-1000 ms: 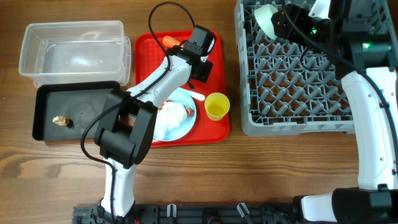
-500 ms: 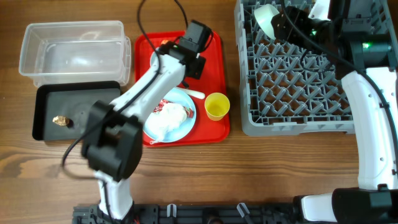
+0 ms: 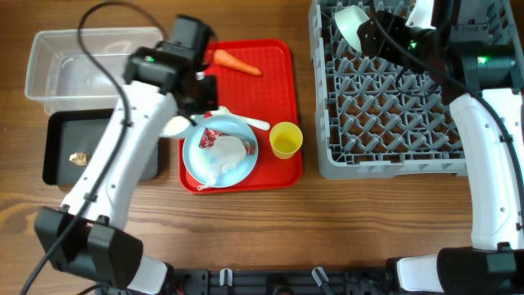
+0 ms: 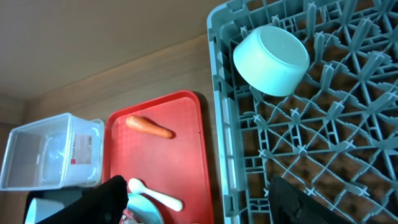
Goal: Sort waste into correct bins and load items into the dishwasher rack
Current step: 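Lift the blue bowl and pour the rice onto the black tray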
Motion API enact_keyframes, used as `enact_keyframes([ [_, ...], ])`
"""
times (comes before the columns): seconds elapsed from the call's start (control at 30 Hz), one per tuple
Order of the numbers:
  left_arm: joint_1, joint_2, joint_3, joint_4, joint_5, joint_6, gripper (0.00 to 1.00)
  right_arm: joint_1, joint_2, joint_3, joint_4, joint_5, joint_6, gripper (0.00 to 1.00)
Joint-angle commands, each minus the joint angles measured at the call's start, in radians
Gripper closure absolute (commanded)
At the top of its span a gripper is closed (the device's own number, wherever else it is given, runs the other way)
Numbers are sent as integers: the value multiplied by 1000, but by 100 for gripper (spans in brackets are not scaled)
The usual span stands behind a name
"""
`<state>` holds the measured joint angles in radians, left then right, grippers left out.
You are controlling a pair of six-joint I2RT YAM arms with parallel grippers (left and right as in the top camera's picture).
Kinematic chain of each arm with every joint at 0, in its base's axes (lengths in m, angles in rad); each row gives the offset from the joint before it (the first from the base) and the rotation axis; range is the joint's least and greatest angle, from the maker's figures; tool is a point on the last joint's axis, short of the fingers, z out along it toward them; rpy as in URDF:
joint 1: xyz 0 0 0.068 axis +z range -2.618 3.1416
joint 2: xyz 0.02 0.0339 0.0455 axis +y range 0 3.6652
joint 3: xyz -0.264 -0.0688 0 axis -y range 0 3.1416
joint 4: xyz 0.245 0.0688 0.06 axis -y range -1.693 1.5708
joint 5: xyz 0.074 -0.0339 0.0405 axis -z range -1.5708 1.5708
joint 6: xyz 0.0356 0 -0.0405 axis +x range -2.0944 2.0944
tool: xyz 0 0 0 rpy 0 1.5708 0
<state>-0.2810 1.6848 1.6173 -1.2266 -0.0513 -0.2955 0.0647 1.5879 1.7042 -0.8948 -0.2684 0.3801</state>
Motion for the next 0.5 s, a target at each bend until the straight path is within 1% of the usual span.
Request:
enact_keyframes([
  [0.0,109,-8,-17,-44,142,18,96,4,9,3,-6,10,-15,25],
  [0.17,246,-7,-55,-54,306,145,96,4,9,3,-13,10,-16,25],
  [0.37,429,-7,-128,-2,499,270,96,4,9,3,-20,10,-38,25],
  [0.47,545,-7,-183,33,609,333,96,4,9,3,-27,11,-40,25],
])
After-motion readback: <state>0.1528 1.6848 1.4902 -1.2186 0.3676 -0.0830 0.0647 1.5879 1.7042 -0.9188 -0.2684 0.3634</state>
